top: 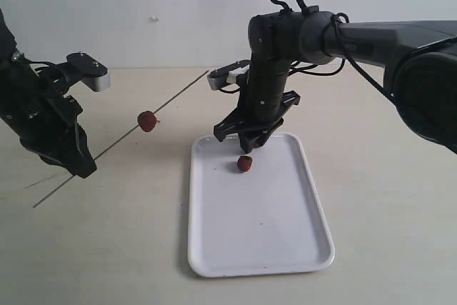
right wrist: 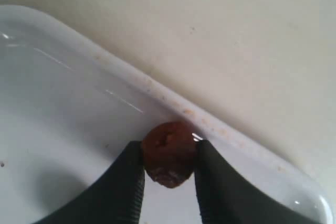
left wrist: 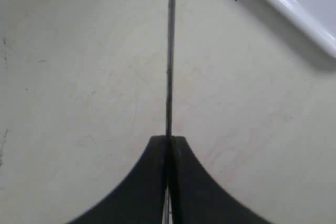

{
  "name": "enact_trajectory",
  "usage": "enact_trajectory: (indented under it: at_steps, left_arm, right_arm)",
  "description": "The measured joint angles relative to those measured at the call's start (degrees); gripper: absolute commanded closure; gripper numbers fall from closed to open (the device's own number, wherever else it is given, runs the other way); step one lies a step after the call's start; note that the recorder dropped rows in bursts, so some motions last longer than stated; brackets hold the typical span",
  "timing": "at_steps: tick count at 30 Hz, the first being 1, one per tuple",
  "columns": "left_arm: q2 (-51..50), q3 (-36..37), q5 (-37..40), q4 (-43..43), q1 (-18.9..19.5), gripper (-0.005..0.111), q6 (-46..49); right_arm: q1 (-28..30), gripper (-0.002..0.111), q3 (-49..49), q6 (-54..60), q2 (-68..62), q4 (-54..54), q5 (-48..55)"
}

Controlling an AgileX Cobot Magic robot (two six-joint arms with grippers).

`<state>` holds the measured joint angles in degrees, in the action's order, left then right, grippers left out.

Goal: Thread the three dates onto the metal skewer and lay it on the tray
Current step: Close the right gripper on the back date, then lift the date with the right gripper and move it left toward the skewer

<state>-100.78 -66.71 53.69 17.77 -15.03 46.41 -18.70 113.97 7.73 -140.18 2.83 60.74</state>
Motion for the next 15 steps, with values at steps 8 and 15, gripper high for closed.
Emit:
enact_trajectory:
  at_steps: [8, 15]
  left_arm:
    - [0.0, 0.0, 0.0, 0.0, 0.0, 0.107, 0.0]
    - [0.0, 0.0, -0.1, 0.0, 0.0, 0.107, 0.0]
  right_arm:
    - [0.0, 0.079, 0.0, 0.0, 0.0, 0.0, 0.0]
    - [0.0, 0.079, 0.0, 0.0, 0.0, 0.0, 0.0]
